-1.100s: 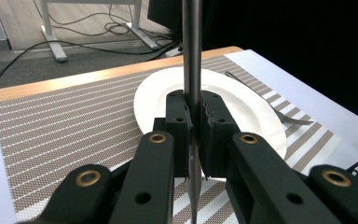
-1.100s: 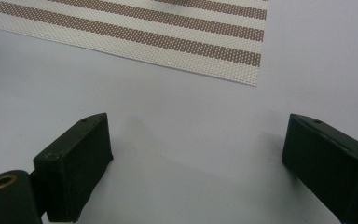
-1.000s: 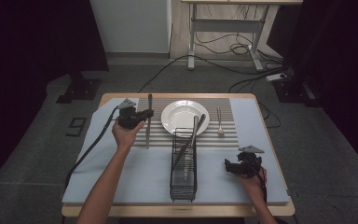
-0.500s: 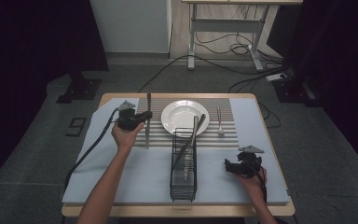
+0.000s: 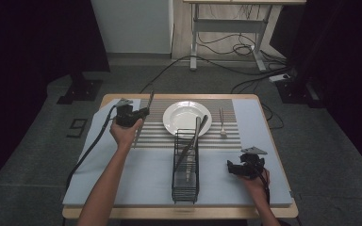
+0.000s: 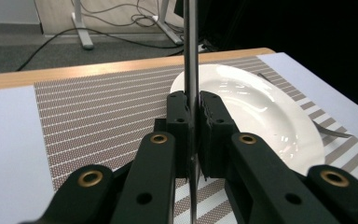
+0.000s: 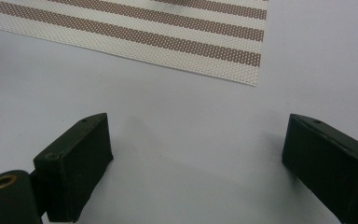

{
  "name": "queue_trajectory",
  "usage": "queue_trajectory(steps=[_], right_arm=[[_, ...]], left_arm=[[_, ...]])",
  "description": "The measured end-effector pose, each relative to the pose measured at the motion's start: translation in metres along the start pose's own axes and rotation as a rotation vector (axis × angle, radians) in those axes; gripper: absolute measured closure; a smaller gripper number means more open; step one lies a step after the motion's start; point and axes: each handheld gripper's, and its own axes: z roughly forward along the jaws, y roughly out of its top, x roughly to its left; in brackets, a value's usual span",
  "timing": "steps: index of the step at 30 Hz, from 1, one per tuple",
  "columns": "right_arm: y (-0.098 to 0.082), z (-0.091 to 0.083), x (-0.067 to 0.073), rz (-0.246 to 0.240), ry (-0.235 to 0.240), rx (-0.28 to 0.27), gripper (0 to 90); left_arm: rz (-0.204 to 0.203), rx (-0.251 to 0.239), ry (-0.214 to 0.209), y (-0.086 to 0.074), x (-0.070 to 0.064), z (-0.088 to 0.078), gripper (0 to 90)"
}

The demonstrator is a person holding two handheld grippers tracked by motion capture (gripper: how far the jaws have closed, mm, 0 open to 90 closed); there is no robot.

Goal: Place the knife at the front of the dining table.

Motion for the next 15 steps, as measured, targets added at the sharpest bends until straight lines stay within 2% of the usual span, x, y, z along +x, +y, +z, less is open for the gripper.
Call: queue_trajectory(steps=[6, 15], right_arm=[[0.000, 0.000, 0.000, 0.000, 0.001, -0.001, 8.0], [0.000, 0.000, 0.000, 0.001, 0.001, -0.001, 8.0]], left_arm=[[-0.023, 0.012, -0.015, -0.004, 0.003, 0.012, 84.0], [-0.049, 0.049, -0.001, -0.012, 0.007, 0.032, 84.1]])
